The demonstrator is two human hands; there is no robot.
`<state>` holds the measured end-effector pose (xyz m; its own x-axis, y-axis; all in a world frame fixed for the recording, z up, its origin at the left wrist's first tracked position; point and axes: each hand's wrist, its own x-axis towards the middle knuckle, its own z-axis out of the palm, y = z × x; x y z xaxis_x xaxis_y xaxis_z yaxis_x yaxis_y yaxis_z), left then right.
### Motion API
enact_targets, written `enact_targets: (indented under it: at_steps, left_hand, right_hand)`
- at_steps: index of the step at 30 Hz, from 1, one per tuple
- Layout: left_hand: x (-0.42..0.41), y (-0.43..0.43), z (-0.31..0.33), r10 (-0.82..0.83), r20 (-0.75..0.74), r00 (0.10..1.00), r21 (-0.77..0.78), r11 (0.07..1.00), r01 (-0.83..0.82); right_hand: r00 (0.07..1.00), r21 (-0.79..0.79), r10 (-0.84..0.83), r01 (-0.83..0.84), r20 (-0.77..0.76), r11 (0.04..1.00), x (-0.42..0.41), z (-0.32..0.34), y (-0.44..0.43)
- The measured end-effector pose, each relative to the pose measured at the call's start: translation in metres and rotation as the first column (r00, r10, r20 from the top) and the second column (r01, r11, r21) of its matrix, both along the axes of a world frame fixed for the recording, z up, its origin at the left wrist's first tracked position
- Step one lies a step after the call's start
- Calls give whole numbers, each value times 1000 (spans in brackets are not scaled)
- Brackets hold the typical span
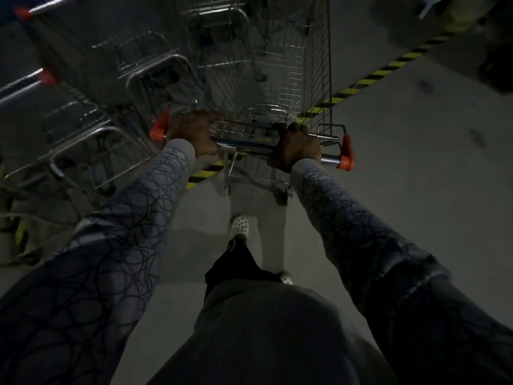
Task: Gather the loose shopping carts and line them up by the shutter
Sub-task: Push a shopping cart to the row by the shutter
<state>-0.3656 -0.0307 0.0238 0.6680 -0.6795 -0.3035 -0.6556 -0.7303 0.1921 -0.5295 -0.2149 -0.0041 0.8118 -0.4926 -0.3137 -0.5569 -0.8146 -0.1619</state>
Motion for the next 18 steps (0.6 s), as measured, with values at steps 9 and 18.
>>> enact_targets:
  at_steps: [9,18]
  left_hand:
    - [165,-135,-2,-188,-47,981,19,982,189]
    - [263,-280,-24,-290,-27,957,-53,956,288]
  right_hand:
    - [984,-8,-158,158,-83,987,132,2,-101]
    - [965,86,-253,259,-74,962,207,-10,-232]
